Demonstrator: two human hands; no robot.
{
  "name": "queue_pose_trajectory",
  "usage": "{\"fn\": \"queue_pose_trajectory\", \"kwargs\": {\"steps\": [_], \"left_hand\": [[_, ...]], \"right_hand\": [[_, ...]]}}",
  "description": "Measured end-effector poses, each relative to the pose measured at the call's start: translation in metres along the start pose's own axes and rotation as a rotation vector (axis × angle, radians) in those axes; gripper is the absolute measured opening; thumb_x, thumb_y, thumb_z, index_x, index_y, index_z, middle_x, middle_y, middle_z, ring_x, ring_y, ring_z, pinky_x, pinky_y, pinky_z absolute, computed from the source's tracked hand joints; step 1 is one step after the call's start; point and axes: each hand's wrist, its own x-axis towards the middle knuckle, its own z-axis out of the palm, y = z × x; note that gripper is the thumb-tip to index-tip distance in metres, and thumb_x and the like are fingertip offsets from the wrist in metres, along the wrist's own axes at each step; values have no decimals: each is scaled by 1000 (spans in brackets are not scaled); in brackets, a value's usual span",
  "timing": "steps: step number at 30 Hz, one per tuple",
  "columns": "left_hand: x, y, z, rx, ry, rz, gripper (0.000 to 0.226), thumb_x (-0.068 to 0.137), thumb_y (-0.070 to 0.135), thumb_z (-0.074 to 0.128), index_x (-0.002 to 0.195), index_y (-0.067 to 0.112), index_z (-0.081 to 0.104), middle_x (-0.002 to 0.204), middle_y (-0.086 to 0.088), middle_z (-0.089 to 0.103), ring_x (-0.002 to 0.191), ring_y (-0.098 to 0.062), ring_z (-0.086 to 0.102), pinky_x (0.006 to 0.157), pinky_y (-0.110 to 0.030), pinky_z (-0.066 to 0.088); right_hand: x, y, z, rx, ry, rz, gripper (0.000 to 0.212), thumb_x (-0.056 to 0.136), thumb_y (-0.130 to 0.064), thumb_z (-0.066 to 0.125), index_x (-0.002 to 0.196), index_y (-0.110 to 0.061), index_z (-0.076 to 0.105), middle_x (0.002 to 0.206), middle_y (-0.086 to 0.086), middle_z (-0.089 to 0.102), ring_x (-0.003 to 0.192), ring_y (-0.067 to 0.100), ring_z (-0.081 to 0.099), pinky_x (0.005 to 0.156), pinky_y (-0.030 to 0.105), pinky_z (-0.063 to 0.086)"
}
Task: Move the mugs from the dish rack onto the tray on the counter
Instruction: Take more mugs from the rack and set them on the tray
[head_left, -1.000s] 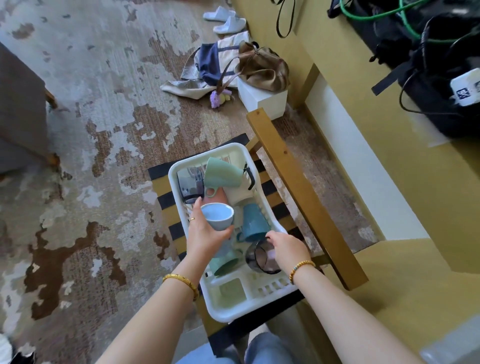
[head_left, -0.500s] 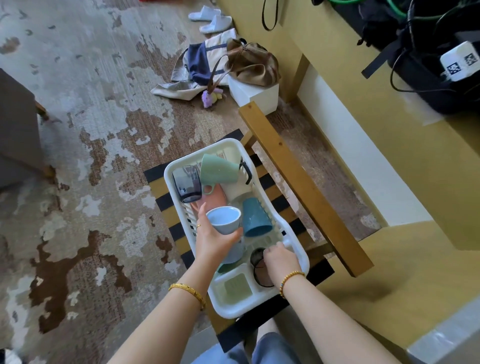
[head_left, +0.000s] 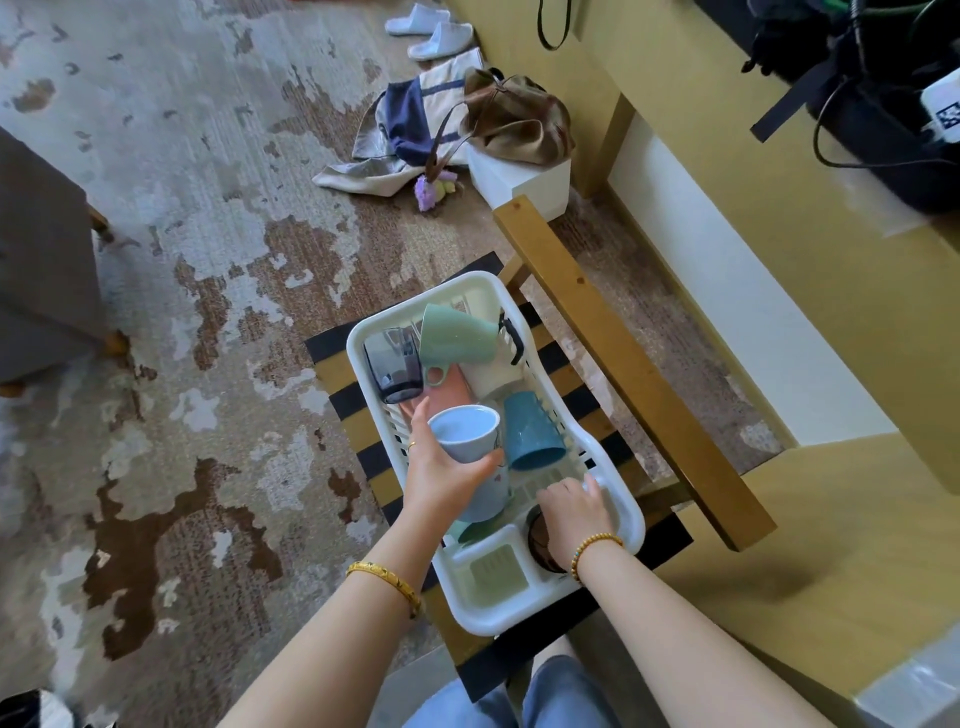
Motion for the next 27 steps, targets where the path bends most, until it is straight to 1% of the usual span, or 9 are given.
{"fn": "queue_pose_trajectory", "kwargs": {"steps": [4, 6, 8, 10, 12, 15, 19, 22, 27], "left_hand": [[-3, 11, -3, -17, -16, 18, 104, 63, 34, 82, 140, 38, 13, 133, -3, 39, 120, -22, 42, 100, -48, 45], [-6, 21, -6, -21, -36, 40, 102, 63, 33, 82, 139, 38, 15, 124, 2, 39, 115, -19, 42, 99, -46, 46], [-11, 36, -9, -25, -61, 71, 98, 63, 32, 83, 137, 36, 18, 120, 4, 37, 113, -19, 43, 97, -44, 47], [-17, 52, -11, -23, -83, 123, 90, 63, 31, 83, 130, 33, 23, 119, 4, 38, 112, -19, 44, 92, -38, 48], [-25, 71, -13, -18, -100, 168, 84, 64, 32, 83, 125, 32, 25, 119, 3, 39, 109, -19, 44, 87, -35, 46], [-37, 105, -14, -12, -180, 208, 88, 64, 33, 82, 130, 32, 23, 119, 0, 40, 107, -21, 47, 84, -33, 47], [-54, 154, -1, 40, -320, 337, 88, 64, 30, 84, 129, 29, 24, 122, -4, 45, 108, -22, 51, 86, -35, 49], [-74, 187, 18, 120, -389, 470, 81, 63, 29, 84, 119, 35, 24, 117, 1, 45, 108, -19, 50, 83, -30, 46], [-124, 232, 67, 229, -568, 681, 83, 62, 29, 83, 117, 40, 22, 105, 19, 42, 105, -11, 48, 77, -22, 43]], "right_hand": [[-5, 7, -17, 244, 8, 48, 50, 81, -2, 43, 127, -22, 50, 128, 1, 53, 129, 21, 40, 119, 43, 10], [-8, 12, -28, 503, 73, 100, 54, 84, -1, 39, 132, -23, 46, 134, 1, 50, 127, 20, 42, 114, 37, 26], [-14, 17, -46, 936, 94, 216, 49, 91, -3, 36, 135, -21, 44, 137, 4, 48, 117, 18, 48, 100, 30, 41], [-21, 23, -70, 1295, 82, 297, 42, 95, -11, 37, 137, -17, 43, 129, 5, 52, 106, 13, 49, 92, 28, 42], [-30, 30, -92, 1468, 60, 306, 41, 97, -20, 38, 138, -16, 41, 120, 3, 54, 102, 13, 51, 90, 31, 44], [-54, 40, -120, 1547, 109, 239, 40, 100, -24, 34, 139, -20, 39, 131, 5, 52, 111, 17, 54, 87, 29, 47], [-93, 62, -151, 1476, 273, 214, 41, 98, -12, 38, 139, -15, 40, 137, 11, 49, 128, 31, 45, 104, 44, 41], [-126, 86, -165, 1346, 382, 224, 50, 95, 3, 34, 142, -13, 36, 147, 10, 39, 134, 25, 39, 107, 38, 36], [-187, 133, -175, 1316, 643, 231, 43, 95, 4, 33, 135, -7, 45, 136, 18, 50, 125, 31, 48, 99, 31, 40]]}}
